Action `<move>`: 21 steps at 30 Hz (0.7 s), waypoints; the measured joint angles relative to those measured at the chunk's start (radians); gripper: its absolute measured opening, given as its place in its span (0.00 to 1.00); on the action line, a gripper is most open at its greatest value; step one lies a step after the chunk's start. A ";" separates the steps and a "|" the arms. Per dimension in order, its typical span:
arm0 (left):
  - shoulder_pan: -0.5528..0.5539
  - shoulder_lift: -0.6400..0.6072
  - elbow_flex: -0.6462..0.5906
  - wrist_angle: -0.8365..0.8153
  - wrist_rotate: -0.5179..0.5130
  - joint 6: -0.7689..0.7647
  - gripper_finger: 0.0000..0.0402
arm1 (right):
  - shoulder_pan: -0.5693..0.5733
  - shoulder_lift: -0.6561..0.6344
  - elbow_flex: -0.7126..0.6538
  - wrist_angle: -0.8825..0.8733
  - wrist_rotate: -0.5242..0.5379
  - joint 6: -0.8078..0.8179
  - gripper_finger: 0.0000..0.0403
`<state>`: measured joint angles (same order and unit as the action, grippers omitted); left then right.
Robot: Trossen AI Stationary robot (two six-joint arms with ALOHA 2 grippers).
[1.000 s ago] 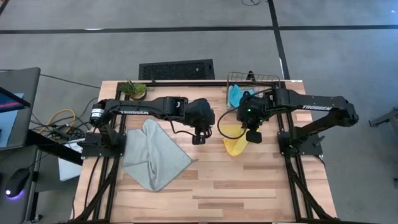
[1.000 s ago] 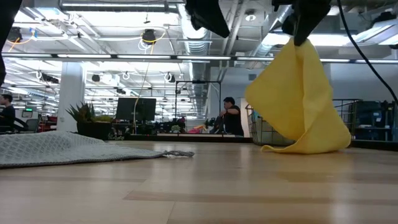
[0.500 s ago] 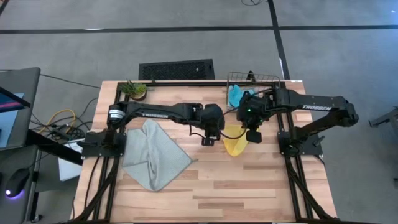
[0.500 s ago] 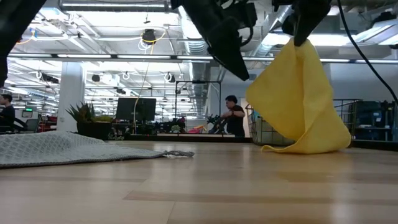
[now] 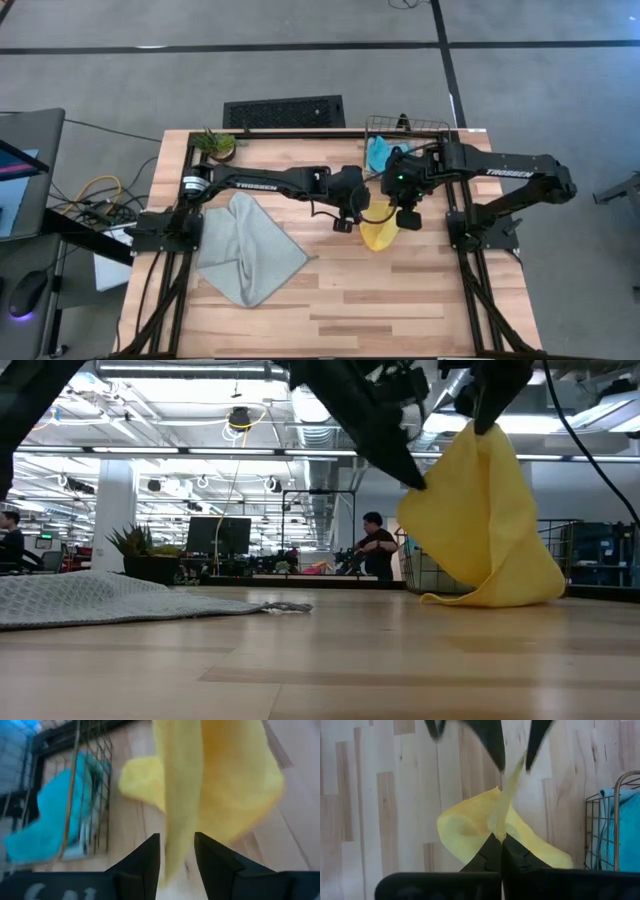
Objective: Fold microfiber towels
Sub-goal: Fold the yellow microfiber cloth
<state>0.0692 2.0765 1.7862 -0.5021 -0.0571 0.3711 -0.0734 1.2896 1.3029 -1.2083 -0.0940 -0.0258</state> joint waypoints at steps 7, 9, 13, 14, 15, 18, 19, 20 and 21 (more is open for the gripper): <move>0.000 0.039 -0.004 0.042 -0.018 -0.005 0.28 | 0.000 0.000 0.000 -0.017 -0.001 0.000 0.03; 0.001 0.049 -0.002 0.063 -0.019 -0.002 0.28 | 0.000 0.001 -0.001 -0.024 -0.001 0.000 0.03; 0.001 0.053 -0.001 0.025 -0.025 -0.009 0.20 | 0.000 0.000 0.000 -0.034 -0.001 0.000 0.02; 0.001 0.053 0.000 0.020 -0.029 -0.009 0.16 | 0.000 0.000 0.000 -0.037 -0.002 0.000 0.01; 0.001 0.053 0.000 0.017 -0.034 -0.010 0.11 | 0.000 0.000 0.000 -0.039 -0.001 0.000 0.01; 0.001 0.052 0.000 -0.003 -0.036 -0.015 0.02 | 0.000 0.000 0.000 -0.042 -0.001 0.000 0.01; 0.001 0.050 0.000 -0.005 -0.040 -0.018 0.02 | 0.000 0.000 0.000 -0.042 -0.002 0.000 0.02; 0.001 0.048 0.000 -0.009 -0.050 -0.026 0.01 | 0.000 0.000 0.000 -0.042 -0.001 0.000 0.03; 0.001 0.043 0.000 -0.019 -0.063 -0.036 0.01 | 0.000 0.000 0.000 -0.043 -0.001 0.000 0.03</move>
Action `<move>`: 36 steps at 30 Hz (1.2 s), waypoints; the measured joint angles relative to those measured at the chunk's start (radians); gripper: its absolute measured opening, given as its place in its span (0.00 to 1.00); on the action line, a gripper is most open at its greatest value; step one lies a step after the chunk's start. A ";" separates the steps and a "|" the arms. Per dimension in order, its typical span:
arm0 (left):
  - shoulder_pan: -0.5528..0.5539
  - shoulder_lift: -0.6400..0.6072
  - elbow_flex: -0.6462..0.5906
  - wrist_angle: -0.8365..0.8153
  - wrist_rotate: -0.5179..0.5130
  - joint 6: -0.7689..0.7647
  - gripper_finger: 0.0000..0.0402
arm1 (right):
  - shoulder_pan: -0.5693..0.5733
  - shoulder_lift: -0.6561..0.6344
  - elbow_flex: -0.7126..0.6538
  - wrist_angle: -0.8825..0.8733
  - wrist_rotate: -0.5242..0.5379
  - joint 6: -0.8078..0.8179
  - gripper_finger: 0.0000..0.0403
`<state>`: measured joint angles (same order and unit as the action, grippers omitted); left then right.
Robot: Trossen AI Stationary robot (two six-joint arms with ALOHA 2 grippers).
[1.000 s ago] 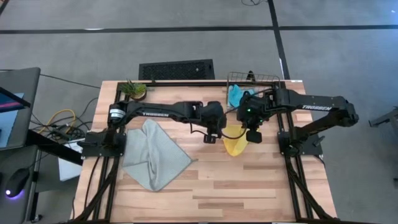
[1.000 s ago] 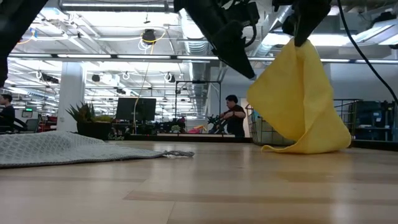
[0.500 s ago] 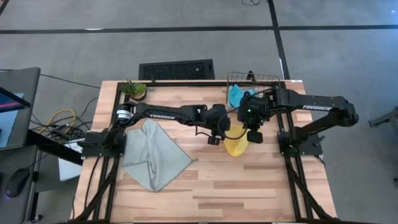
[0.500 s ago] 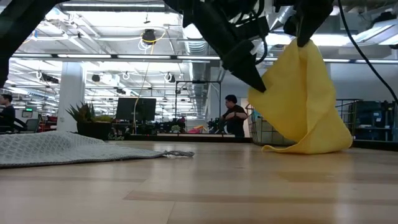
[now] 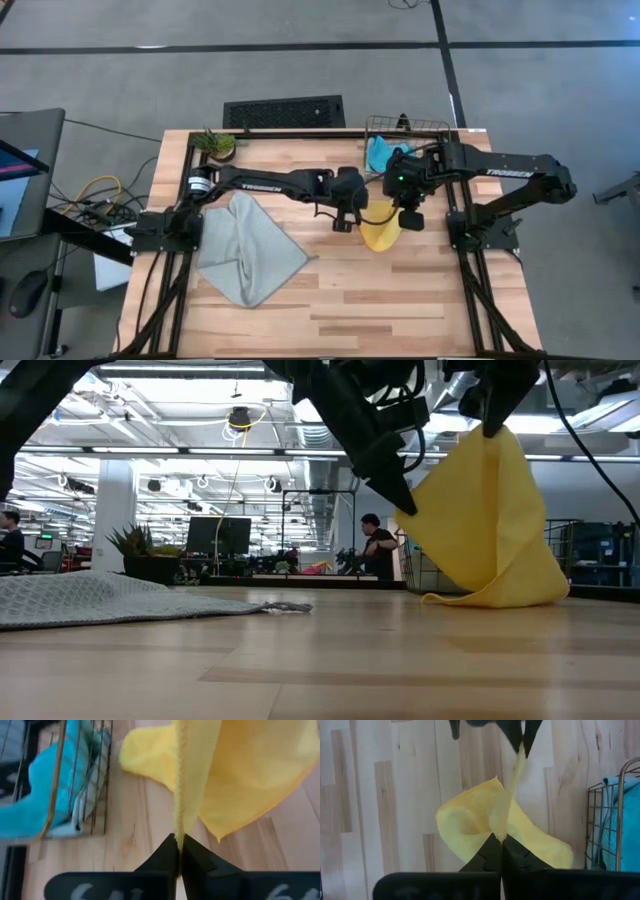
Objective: Fold microfiber towels
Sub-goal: Fold the yellow microfiber cloth
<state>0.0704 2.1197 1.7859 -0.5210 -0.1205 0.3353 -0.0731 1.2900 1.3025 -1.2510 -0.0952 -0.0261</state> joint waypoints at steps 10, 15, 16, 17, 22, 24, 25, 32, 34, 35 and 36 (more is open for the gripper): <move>0.000 -0.165 0.000 -0.179 -0.032 -0.107 0.00 | -0.001 0.000 0.000 -0.005 -0.001 0.025 0.05; -0.004 -0.240 0.002 -0.246 -0.062 -0.161 0.00 | -0.001 0.000 0.000 0.004 -0.011 0.045 0.10; -0.005 -0.251 0.002 -0.260 -0.069 -0.174 0.00 | -0.001 0.000 0.000 0.004 -0.011 0.045 0.11; -0.005 -0.260 0.002 -0.271 -0.070 -0.186 0.00 | -0.001 0.000 0.000 0.003 -0.012 0.045 0.13; -0.006 -0.288 0.003 -0.314 -0.097 -0.238 0.00 | -0.001 0.000 0.000 0.001 -0.012 0.045 0.21; -0.008 -0.290 0.017 -0.357 -0.113 -0.244 0.00 | -0.001 0.000 0.000 0.004 -0.011 0.045 0.25; -0.008 -0.290 0.028 -0.376 -0.123 -0.245 0.00 | -0.001 0.000 0.000 0.009 -0.006 0.044 0.27; -0.009 -0.292 0.159 -0.499 -0.215 -0.267 0.00 | -0.001 0.000 0.000 0.020 0.014 0.010 0.46; -0.008 -0.293 0.211 -0.541 -0.235 -0.263 0.00 | 0.001 0.000 0.000 0.034 0.014 0.018 0.49; -0.009 -0.293 0.239 -0.567 -0.246 -0.261 0.00 | 0.005 0.000 0.000 0.047 0.014 0.017 0.51; -0.009 -0.293 0.269 -0.586 -0.257 -0.260 0.00 | 0.011 0.000 0.000 0.068 0.015 0.012 0.52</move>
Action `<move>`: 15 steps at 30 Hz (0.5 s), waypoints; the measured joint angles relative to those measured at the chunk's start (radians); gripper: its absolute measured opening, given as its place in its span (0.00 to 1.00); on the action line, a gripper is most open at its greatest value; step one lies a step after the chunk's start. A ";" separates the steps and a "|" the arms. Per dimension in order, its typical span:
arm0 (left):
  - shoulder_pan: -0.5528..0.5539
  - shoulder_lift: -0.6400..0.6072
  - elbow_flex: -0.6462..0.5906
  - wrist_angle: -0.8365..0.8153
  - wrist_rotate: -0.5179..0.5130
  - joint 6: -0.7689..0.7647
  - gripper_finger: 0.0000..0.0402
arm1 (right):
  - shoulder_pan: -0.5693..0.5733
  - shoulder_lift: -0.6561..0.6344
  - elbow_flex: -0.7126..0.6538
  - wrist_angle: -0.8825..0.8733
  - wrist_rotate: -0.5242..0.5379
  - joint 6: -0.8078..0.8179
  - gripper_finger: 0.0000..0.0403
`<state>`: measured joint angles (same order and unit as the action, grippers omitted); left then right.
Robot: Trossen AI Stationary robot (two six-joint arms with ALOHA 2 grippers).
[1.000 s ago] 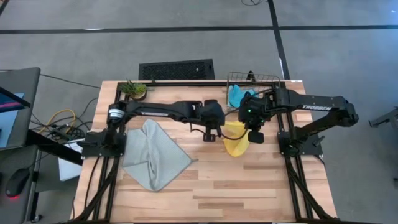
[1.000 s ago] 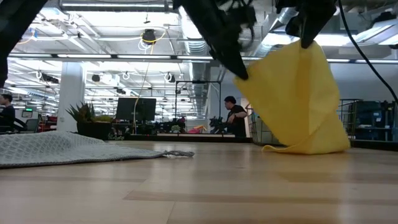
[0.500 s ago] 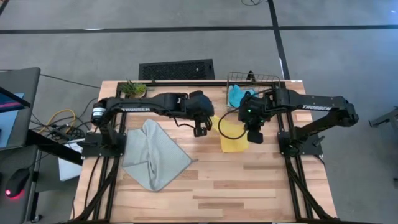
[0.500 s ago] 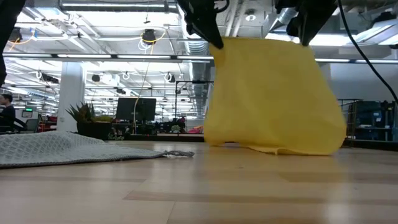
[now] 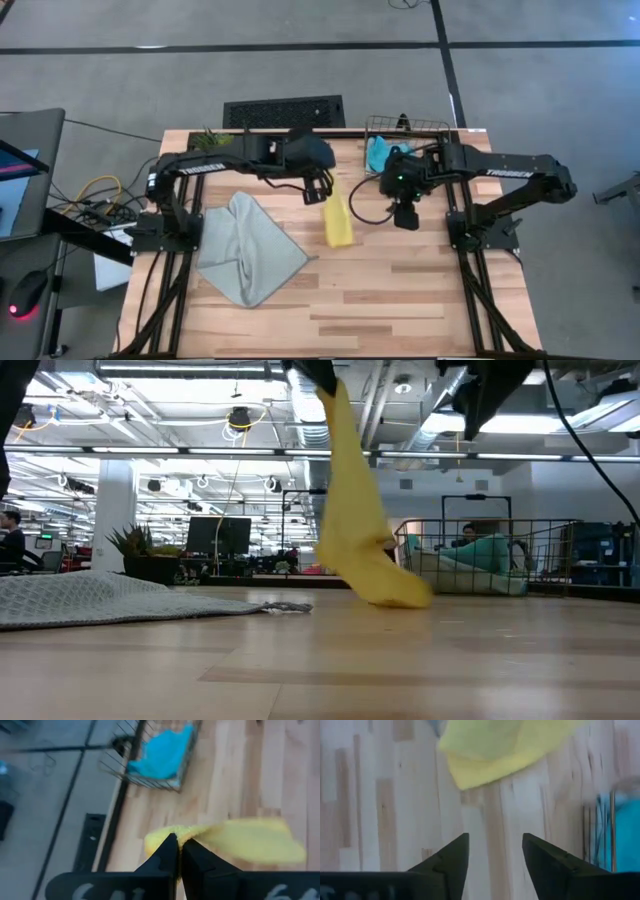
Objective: Fold microfiber towels
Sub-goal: Fold the yellow microfiber cloth
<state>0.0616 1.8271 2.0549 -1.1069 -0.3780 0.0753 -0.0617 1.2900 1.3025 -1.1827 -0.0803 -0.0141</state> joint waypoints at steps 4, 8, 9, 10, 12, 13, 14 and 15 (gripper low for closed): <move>0.000 0.000 0.108 -0.070 -0.032 0.010 0.00 | 0.027 0.000 0.000 0.169 0.000 -0.020 0.53; 0.001 -0.001 0.194 -0.098 -0.054 0.018 0.00 | 0.041 0.003 0.000 0.367 0.001 -0.060 0.53; 0.002 0.000 0.212 -0.109 -0.055 0.018 0.00 | 0.042 0.011 0.001 0.419 0.001 -0.067 0.52; 0.001 0.001 0.230 -0.122 -0.055 0.018 0.00 | 0.042 0.019 0.001 0.465 0.001 -0.070 0.52; 0.001 0.000 0.253 -0.125 -0.055 0.018 0.00 | 0.041 0.041 0.001 0.529 0.001 -0.071 0.51; 0.000 -0.001 0.260 -0.126 -0.057 0.018 0.00 | 0.041 0.057 0.001 0.572 0.001 -0.072 0.51; 0.000 0.000 0.268 -0.131 -0.058 0.018 0.00 | 0.041 0.075 0.002 0.601 0.001 -0.073 0.51; -0.001 0.002 0.278 -0.137 -0.066 0.018 0.00 | 0.041 0.097 0.002 0.615 0.003 -0.075 0.51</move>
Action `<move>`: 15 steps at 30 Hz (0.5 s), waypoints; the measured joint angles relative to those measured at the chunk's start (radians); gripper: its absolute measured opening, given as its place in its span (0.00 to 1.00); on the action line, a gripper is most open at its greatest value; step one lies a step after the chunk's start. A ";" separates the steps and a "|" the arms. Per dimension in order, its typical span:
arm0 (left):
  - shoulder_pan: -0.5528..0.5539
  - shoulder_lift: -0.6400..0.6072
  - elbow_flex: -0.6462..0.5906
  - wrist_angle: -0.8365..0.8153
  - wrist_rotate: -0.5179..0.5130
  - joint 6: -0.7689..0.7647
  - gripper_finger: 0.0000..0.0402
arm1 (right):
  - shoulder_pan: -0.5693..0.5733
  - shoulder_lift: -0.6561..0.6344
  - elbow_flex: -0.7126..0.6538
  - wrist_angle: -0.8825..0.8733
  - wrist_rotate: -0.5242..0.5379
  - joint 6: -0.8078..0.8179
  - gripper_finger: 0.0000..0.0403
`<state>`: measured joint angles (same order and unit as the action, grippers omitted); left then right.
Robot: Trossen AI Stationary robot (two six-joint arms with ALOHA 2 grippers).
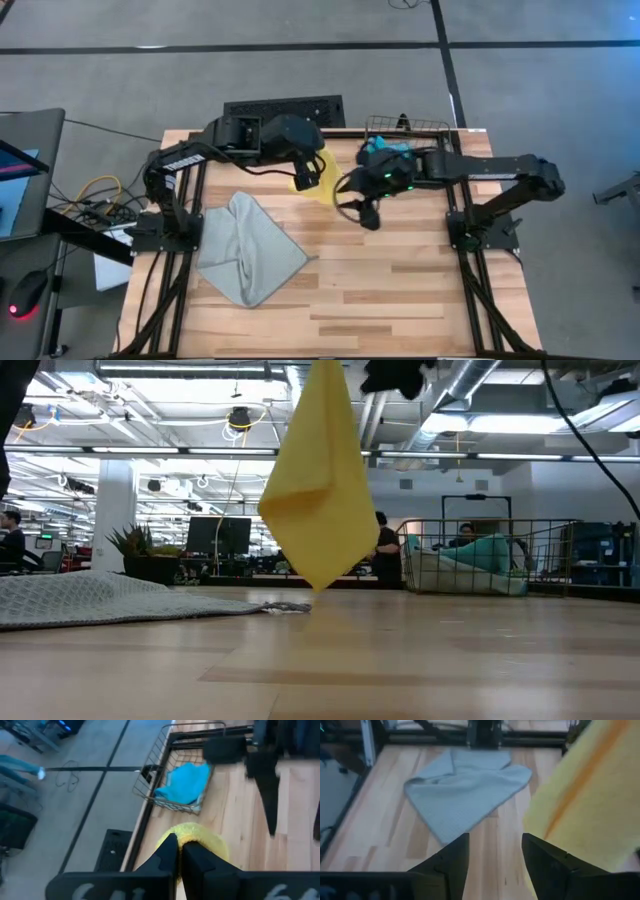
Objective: Fold microfiber towels
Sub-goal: Fold the yellow microfiber cloth
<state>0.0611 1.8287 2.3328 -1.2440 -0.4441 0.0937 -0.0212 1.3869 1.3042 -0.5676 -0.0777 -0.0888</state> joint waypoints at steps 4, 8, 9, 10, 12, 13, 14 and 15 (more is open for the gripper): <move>-0.003 -0.001 0.025 0.001 -0.045 0.012 0.00 | -0.007 0.080 -0.002 0.080 0.065 0.000 0.50; -0.003 -0.001 0.023 -0.004 -0.060 0.014 0.00 | -0.018 0.118 -0.002 0.151 0.160 0.033 0.50; -0.003 -0.001 0.023 -0.004 -0.060 0.014 0.00 | -0.022 0.127 -0.002 0.175 0.172 0.034 0.50; -0.004 -0.001 0.023 -0.005 -0.062 0.016 0.00 | -0.024 0.137 -0.001 0.201 0.183 0.036 0.50; -0.004 -0.001 0.023 -0.005 -0.062 0.018 0.00 | -0.029 0.143 -0.002 0.211 0.185 0.036 0.50; -0.004 -0.001 0.023 -0.006 -0.062 0.018 0.00 | -0.032 0.148 -0.002 0.220 0.185 0.036 0.50; -0.004 -0.001 0.023 -0.005 -0.063 0.018 0.00 | -0.034 0.163 0.002 0.243 0.190 0.036 0.50; -0.004 -0.001 0.023 -0.004 -0.066 0.018 0.00 | -0.038 0.173 0.003 0.256 0.191 0.037 0.49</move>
<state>0.0575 1.8275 2.3562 -1.2480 -0.5098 0.1117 -0.0596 1.5597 1.3076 -0.3116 0.1138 -0.0521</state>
